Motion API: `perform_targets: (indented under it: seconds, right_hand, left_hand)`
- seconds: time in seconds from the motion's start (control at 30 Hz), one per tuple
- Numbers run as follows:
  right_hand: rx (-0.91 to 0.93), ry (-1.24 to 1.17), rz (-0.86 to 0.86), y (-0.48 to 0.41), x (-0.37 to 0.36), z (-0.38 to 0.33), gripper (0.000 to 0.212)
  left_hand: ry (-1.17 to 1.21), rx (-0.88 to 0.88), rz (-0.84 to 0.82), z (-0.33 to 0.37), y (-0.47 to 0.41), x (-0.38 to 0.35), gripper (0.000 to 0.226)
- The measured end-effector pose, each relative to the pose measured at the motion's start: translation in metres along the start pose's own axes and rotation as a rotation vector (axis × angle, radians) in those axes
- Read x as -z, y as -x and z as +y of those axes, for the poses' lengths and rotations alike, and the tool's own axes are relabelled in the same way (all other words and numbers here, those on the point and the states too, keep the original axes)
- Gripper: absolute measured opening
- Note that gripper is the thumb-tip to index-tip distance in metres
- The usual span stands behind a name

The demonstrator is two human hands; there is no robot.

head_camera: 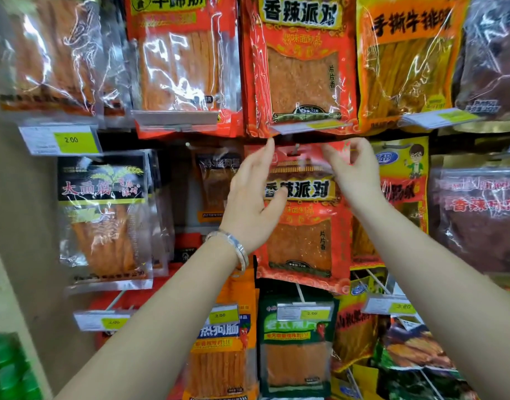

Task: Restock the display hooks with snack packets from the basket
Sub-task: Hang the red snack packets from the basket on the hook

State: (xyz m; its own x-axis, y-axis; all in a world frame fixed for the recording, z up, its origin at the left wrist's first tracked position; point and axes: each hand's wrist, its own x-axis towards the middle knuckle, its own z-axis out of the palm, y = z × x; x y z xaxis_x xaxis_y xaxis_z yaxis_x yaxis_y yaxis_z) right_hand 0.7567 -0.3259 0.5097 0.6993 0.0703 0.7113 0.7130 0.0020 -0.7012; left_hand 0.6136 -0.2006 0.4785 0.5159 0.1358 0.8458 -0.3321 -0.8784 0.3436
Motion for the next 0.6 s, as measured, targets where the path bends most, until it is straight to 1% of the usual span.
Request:
perform_targets:
  seconds: [0.07, 0.1, 0.17, 0.2, 0.27, 0.3, 0.37, 0.47, 0.53, 0.6]
  right_hand:
    - [0.084, 0.100, 0.069, 0.015, 0.001, 0.011, 0.048]
    - [0.174, 0.189, 0.125, 0.025, 0.002, 0.017, 0.055]
    - [0.386, 0.399, 0.223, 0.047, 0.002, 0.033, 0.060]
    - [0.475, 0.481, 0.228, 0.058, 0.001, 0.042, 0.059]
    - [0.585, 0.608, 0.119, 0.075, -0.005, 0.059, 0.058]
    - [0.600, 0.657, 0.044, 0.080, -0.009, 0.067, 0.059]
    - [0.564, 0.739, -0.064, 0.083, -0.016, 0.081, 0.059]
    - [0.498, 0.822, -0.137, 0.075, -0.025, 0.094, 0.057]
    - [0.470, 0.885, -0.183, 0.066, -0.034, 0.102, 0.058]
    - [0.414, 0.938, -0.266, 0.056, -0.043, 0.110, 0.059]
  left_hand:
    - [-0.068, 0.020, -0.040, -0.013, 0.013, -0.007, 0.070]
    - [-0.114, 0.025, -0.066, -0.021, 0.019, -0.011, 0.070]
    - [-0.222, 0.035, -0.134, -0.038, 0.032, -0.019, 0.071]
    - [-0.274, 0.044, -0.171, -0.047, 0.036, -0.023, 0.071]
    - [-0.360, 0.062, -0.240, -0.063, 0.043, -0.032, 0.073]
    - [-0.392, 0.073, -0.271, -0.070, 0.044, -0.035, 0.074]
    - [-0.458, 0.086, -0.320, -0.082, 0.046, -0.042, 0.079]
    - [-0.556, 0.072, -0.352, -0.097, 0.043, -0.049, 0.084]
    - [-0.580, 0.082, -0.381, -0.107, 0.038, -0.053, 0.086]
    - [-0.587, 0.109, -0.433, -0.116, 0.031, -0.058, 0.087]
